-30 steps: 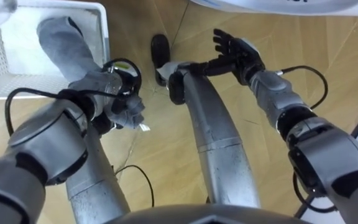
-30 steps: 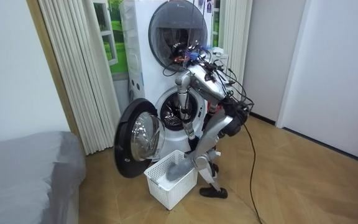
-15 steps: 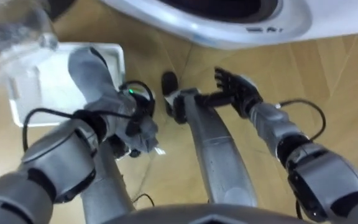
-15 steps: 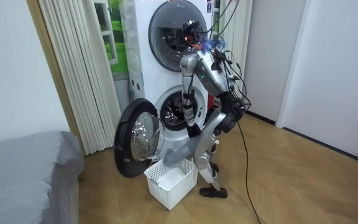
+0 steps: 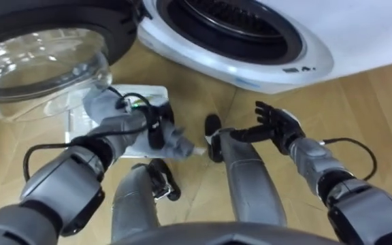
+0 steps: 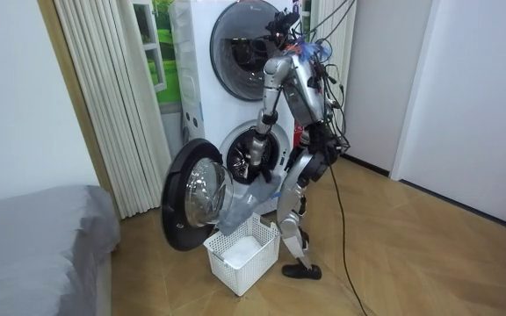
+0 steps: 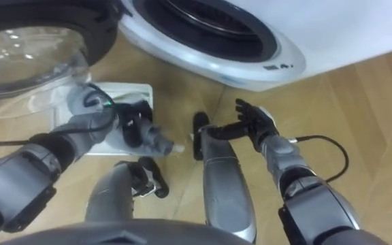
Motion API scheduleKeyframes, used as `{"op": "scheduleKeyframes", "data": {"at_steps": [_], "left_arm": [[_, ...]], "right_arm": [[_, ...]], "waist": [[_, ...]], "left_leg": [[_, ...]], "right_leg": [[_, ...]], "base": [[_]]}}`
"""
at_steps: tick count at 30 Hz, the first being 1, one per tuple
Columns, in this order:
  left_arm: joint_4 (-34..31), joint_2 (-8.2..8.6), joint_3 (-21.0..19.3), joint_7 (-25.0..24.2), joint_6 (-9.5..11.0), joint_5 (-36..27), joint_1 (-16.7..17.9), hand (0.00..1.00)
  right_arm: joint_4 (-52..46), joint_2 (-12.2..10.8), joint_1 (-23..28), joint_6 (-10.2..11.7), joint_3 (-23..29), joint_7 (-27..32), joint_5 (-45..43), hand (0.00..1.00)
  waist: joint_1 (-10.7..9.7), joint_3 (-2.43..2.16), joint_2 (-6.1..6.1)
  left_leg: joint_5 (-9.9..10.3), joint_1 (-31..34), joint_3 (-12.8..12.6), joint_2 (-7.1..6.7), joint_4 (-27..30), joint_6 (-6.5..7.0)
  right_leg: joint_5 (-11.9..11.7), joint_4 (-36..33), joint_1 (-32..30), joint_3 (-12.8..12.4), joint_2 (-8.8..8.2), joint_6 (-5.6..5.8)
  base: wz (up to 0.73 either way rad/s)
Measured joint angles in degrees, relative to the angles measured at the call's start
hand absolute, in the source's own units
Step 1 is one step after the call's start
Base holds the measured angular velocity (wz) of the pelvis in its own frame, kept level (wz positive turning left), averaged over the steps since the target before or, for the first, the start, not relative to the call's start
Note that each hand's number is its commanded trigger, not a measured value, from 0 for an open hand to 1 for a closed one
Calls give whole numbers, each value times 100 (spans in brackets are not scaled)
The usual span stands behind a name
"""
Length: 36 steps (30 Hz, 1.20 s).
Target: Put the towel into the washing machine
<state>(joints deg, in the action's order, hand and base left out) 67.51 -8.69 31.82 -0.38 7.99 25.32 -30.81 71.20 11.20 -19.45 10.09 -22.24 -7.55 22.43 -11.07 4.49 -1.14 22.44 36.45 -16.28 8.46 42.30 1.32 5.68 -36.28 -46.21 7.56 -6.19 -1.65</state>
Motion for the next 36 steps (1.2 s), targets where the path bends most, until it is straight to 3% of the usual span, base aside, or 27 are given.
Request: {"op": "scheduleKeyframes", "data": {"at_steps": [9, 11, 19, 23, 28, 36], "left_arm": [[-721, 27, -520, 160, 350, -2199, 174, 100], [-725, 43, -510, 68, 357, -2594, 249, 100], [-1132, 102, -383, -764, 357, -5404, 855, 100], [-1294, 171, -409, -1106, 356, -5994, 1002, 100], [-1315, 236, -535, -1637, 348, -6882, 1073, 100], [-1428, 214, -525, -1915, 295, -7929, 1118, 100]], "right_arm": [[-33, -11, -83, 36, 109, 61, -290, 0], [-32, -33, -56, 36, 99, 60, -321, 0], [-33, -148, 34, 109, 90, 58, -650, 0], [-181, -238, 149, 148, 116, 50, -788, 0], [-247, -329, 238, 145, 113, -121, -863, 0], [-493, -405, 325, 105, 100, -218, -857, 0]], "waist": [[232, -2, 2], [257, 0, 3], [378, -11, 33], [378, -25, 57], [437, -91, 157], [683, -107, 153]], "left_leg": [[-59, -47, -10, -27, -114, -2], [-64, -114, 1, -21, -126, -7], [-114, -344, 3, -83, -360, -6], [-117, -319, 33, -88, -362, -9], [-119, -314, 82, -81, -351, -11], [-137, -439, 160, -20, -336, -46]], "right_leg": [[-7, 82, 60, 164, -71, -18], [-7, 141, 172, 206, -71, -18], [-22, 325, 421, 277, -62, 14], [-30, 354, 421, 275, -53, 18], [-37, 373, 427, 274, -16, 25], [-79, 473, 669, 361, 31, -1]], "base": [[2], [7], [4], [0], [-2], [4]]}}
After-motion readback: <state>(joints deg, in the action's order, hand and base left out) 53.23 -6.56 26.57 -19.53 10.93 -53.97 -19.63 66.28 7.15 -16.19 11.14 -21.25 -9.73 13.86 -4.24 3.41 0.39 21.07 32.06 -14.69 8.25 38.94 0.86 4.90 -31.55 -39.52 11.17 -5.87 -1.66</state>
